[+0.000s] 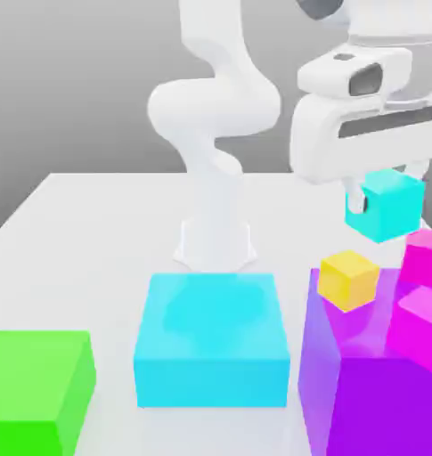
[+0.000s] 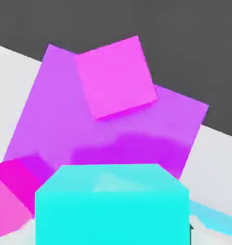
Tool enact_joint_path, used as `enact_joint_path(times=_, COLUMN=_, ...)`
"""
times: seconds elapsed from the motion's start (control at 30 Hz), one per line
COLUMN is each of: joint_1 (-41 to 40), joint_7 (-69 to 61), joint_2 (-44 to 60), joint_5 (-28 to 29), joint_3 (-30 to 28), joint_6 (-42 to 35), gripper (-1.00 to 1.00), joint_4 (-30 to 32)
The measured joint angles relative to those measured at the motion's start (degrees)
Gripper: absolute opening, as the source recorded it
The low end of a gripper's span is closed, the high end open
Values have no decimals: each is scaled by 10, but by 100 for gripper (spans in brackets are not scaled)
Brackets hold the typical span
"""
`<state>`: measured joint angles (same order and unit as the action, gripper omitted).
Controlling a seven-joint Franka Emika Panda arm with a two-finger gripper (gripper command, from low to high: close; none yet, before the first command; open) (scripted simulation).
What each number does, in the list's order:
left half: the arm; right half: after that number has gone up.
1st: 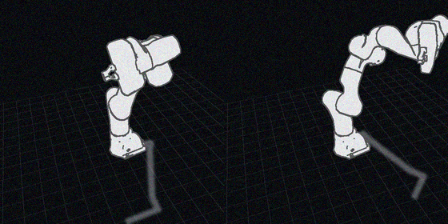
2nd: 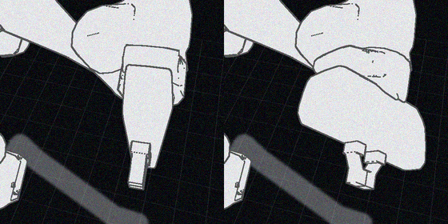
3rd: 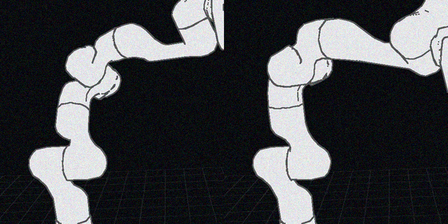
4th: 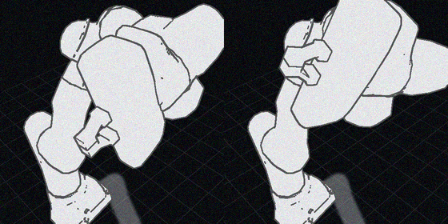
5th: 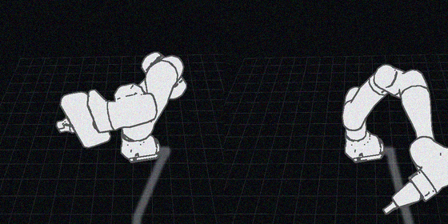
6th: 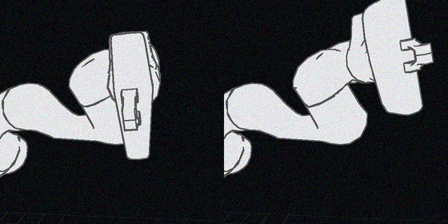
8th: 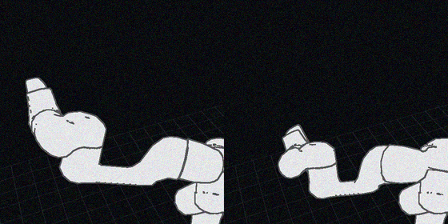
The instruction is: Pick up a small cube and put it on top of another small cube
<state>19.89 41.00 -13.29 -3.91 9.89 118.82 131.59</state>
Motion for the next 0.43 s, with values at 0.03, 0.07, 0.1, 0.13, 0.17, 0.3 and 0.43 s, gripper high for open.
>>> enact_joint_path(times=0.03, joint_1=7, joint_7=2, joint_2=7, joint_5=3, joint_3=10, joint_6=16, gripper=-100, joint_4=11)
enact_joint_path(times=0.07, joint_1=11, joint_7=4, joint_2=15, joint_5=5, joint_3=16, joint_6=37, gripper=-100, joint_4=24)
enact_joint_path(times=0.1, joint_1=12, joint_7=5, joint_2=20, joint_5=6, joint_3=19, joint_6=49, gripper=100, joint_4=32)
enact_joint_path(times=0.13, joint_1=12, joint_7=5, joint_2=20, joint_5=6, joint_3=19, joint_6=49, gripper=100, joint_4=32)
enact_joint_path(times=0.17, joint_1=12, joint_7=5, joint_2=20, joint_5=6, joint_3=19, joint_6=49, gripper=100, joint_4=32)
enact_joint_path(times=0.3, joint_1=13, joint_7=6, joint_2=22, joint_5=9, joint_3=21, joint_6=55, gripper=100, joint_4=36)
enact_joint_path(times=0.43, joint_1=13, joint_7=4, joint_2=-3, joint_5=8, joint_3=18, joint_6=-15, gripper=100, joint_4=-8)
